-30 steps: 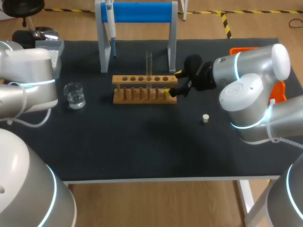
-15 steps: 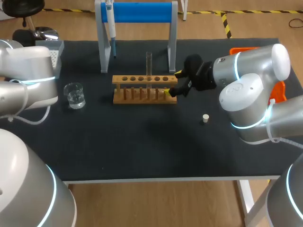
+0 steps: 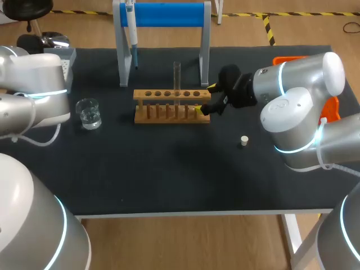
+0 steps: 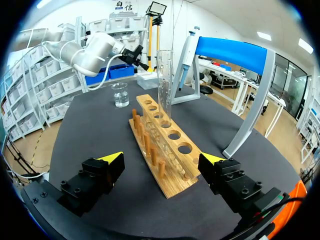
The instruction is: Invert the test tube, pick up the pipette, mount the tip to pipette, aspirate from beaker and dispense into the tube, eject the tip, return the pipette, and cap with the stopper.
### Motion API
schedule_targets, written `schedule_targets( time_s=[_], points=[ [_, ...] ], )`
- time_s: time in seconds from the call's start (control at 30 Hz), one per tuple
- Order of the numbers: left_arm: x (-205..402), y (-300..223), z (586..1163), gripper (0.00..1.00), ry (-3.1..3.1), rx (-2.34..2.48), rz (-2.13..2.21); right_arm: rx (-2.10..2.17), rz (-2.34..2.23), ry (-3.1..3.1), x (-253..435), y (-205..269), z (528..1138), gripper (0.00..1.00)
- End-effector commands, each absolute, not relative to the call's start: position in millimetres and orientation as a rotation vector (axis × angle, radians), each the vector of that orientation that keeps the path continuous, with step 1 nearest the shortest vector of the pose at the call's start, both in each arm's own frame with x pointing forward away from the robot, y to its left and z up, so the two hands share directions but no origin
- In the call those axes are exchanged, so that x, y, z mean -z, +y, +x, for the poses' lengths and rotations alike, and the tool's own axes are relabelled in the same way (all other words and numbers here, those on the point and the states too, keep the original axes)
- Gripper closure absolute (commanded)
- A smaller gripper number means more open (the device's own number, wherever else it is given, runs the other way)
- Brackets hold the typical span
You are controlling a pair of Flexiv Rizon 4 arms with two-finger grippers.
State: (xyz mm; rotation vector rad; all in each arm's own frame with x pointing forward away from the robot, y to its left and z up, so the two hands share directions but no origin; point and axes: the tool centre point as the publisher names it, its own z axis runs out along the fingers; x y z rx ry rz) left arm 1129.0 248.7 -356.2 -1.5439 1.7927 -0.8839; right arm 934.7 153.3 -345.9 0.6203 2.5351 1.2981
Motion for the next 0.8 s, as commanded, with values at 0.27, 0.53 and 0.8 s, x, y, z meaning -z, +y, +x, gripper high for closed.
schedule_targets(
  time_s=[0.27, 0.53, 0.8],
  points=[
    [359.5, 248.7, 1134.4, 0.70, 1.797, 0.882, -1.544, -1.295, 0.620, 2.540, 345.0, 152.7, 935.1, 0.00],
    [361.4, 248.6, 1136.1, 0.70, 1.799, 0.880, -1.549, -1.295, 0.620, 2.540, 345.0, 152.7, 935.1, 0.00],
    [362.8, 248.5, 1138.1, 0.73, 1.800, 0.880, -1.551, -1.295, 0.620, 2.540, 345.0, 152.7, 935.1, 0.00]
  ],
)
